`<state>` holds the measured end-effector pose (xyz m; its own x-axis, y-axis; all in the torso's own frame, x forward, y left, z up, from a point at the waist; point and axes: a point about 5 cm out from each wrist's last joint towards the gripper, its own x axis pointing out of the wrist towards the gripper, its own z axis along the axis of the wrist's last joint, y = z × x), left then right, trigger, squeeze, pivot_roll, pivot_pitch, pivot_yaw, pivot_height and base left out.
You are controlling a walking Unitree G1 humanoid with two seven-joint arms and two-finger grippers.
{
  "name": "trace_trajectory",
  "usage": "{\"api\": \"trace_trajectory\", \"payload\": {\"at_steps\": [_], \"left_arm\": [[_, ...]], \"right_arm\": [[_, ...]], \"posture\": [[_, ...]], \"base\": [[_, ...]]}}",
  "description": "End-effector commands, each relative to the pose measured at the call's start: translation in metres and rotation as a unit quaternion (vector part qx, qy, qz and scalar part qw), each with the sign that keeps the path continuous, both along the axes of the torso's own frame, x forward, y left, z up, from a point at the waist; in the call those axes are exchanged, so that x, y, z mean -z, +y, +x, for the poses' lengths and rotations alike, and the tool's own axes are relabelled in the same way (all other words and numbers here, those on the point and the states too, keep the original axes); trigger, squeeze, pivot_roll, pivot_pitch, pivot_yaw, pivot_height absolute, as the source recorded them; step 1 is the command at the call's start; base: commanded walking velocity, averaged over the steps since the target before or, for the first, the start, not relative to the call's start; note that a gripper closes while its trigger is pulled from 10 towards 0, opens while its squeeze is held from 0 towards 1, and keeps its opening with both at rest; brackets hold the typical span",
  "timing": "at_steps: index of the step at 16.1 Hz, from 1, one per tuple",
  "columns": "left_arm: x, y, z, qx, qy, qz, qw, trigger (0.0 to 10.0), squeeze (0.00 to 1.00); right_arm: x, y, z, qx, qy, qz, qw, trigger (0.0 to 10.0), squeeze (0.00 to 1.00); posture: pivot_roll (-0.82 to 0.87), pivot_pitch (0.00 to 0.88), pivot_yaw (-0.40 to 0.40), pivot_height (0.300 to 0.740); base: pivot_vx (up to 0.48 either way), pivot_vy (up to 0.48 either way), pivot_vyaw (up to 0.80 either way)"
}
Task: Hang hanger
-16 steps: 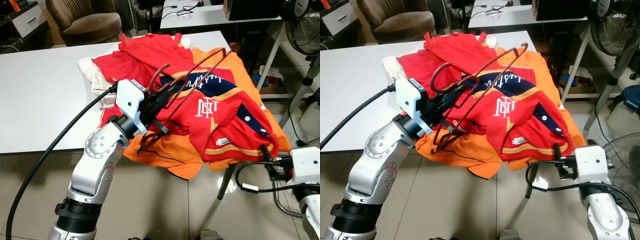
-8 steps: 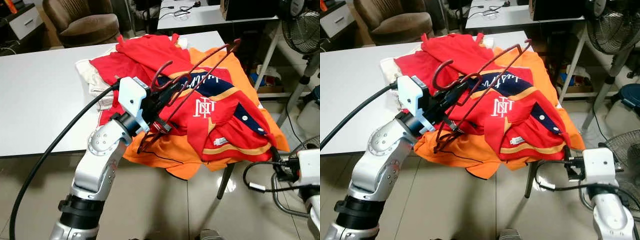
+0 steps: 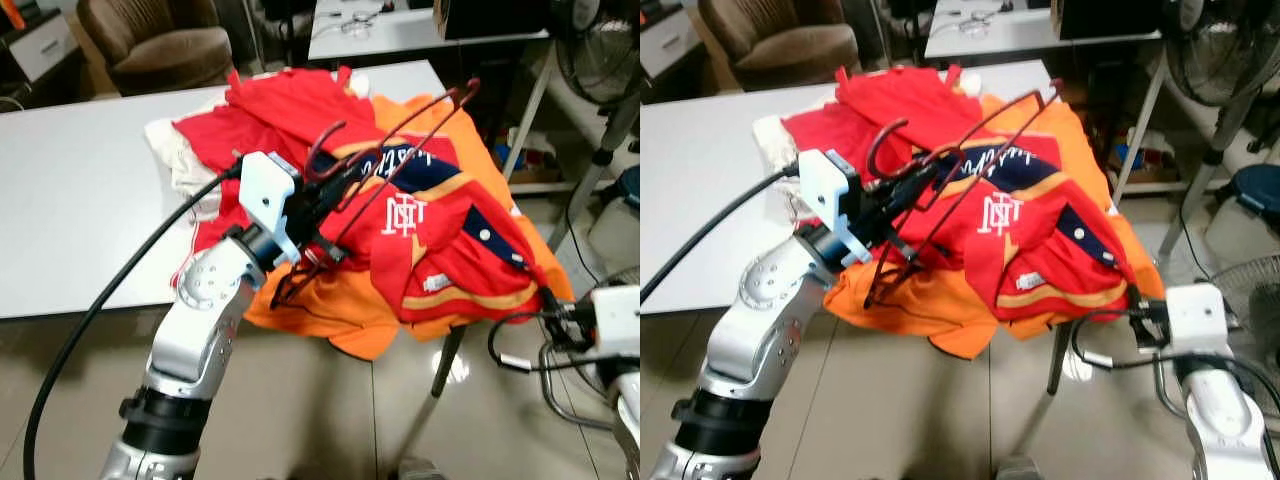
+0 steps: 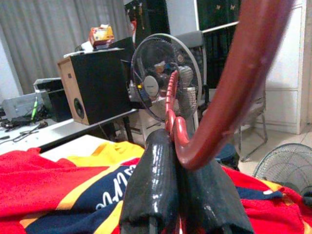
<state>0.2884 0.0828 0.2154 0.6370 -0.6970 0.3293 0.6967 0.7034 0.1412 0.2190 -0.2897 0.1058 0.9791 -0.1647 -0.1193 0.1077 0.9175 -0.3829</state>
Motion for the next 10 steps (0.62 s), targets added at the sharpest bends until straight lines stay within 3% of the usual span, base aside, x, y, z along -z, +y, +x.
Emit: {"api": "trace_trajectory", "payload": {"at_steps": [1, 5, 10], "left_arm": [[-0.008, 0.004, 0.002, -0.006, -0.015, 0.002, 1.000, 10.0, 0.00], [-0.009, 0.004, 0.001, -0.009, -0.015, 0.001, 1.000, 10.0, 0.00], [-0.011, 0.001, 0.003, -0.007, -0.017, -0.003, 1.000, 10.0, 0.00]], "right_arm": [[-0.001, 0.005, 0.004, -0.019, -0.002, -0.004, 1.000, 10.0, 0.00], [0.003, 0.015, 0.011, -0.046, 0.007, 0.001, 0.999, 10.0, 0.00], [0.013, 0.000, 0.017, -0.022, 0.027, 0.031, 0.999, 10.0, 0.00]], "posture": [[-0.30, 0.061, 0.136, 0.740], [-0.30, 0.062, 0.136, 0.740], [-0.30, 0.065, 0.134, 0.740]], "base": [[0.000, 0.000, 0.00], [0.000, 0.000, 0.00], [0.000, 0.000, 0.00]]}}
